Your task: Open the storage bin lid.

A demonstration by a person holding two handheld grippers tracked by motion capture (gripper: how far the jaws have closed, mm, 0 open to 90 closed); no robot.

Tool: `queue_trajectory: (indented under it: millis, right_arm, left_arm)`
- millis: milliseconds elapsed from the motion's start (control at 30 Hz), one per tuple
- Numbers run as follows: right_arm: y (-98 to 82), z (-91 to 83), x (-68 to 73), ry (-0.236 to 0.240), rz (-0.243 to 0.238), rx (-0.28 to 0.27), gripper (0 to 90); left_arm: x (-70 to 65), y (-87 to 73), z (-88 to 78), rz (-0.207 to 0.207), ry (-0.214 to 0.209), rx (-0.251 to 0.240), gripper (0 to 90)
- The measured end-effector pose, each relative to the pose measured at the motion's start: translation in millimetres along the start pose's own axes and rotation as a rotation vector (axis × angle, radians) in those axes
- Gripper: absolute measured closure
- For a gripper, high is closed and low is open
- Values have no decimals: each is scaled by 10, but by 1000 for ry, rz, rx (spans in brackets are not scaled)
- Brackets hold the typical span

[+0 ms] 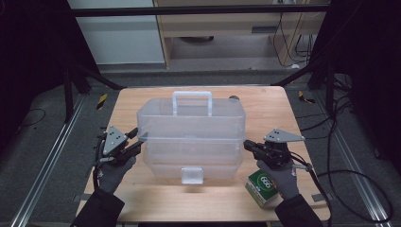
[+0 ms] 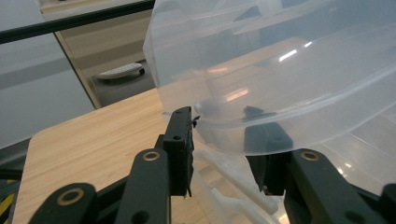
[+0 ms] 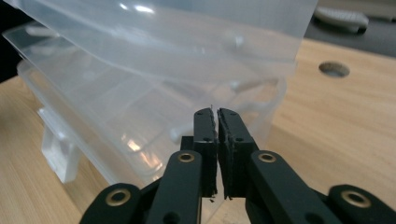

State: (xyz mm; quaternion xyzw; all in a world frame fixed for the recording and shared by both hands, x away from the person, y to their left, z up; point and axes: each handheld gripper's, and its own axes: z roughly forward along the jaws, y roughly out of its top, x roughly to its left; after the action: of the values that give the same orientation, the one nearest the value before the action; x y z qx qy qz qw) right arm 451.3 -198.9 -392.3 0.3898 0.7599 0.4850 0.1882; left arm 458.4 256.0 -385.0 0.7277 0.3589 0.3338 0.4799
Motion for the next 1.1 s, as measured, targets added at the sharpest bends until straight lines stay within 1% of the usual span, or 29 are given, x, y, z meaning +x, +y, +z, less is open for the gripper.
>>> queue_trajectory:
  millis: [33,67,167,267,300,333,367,467,500,533,567,700,1033,1100]
  right_arm:
    - [-11,21,-1,-8,0,14,842]
    - [-20,43,4,-19,-11,29,829]
    - [-44,104,14,-22,-9,70,809]
    - [-65,156,24,-26,-10,93,798]
    - [-65,156,24,-26,-10,93,798]
    - [-77,186,30,-23,-3,110,793]
    - [-83,197,30,-26,-8,111,791]
    - [-97,229,37,-32,4,134,790]
    - [-97,229,37,-32,4,134,790]
    - [-107,248,26,-36,1,145,789]
    - [-107,248,26,-36,1,145,789]
    - [-111,255,27,-33,28,153,788]
    - [-117,287,22,-41,41,154,774]
    - [-117,289,22,-43,42,153,768]
  left_arm:
    - [0,0,0,-2,0,0,625]
    - [0,0,0,-3,0,1,625]
    - [-2,2,-1,-3,2,2,625]
    - [-2,3,-1,-4,3,3,626]
    - [-2,3,-1,-4,3,3,626]
    - [-2,5,-1,-4,3,4,627]
    - [-1,6,-2,-5,4,5,626]
    - [1,8,-2,-5,4,6,627]
    - [1,8,-2,-5,4,6,627]
    - [0,9,-3,-6,5,8,628]
    - [0,9,-3,-6,5,8,628]
    - [10,22,-1,-15,4,11,628]
    - [38,116,27,-30,16,-4,641]
    - [44,127,30,-27,17,-4,643]
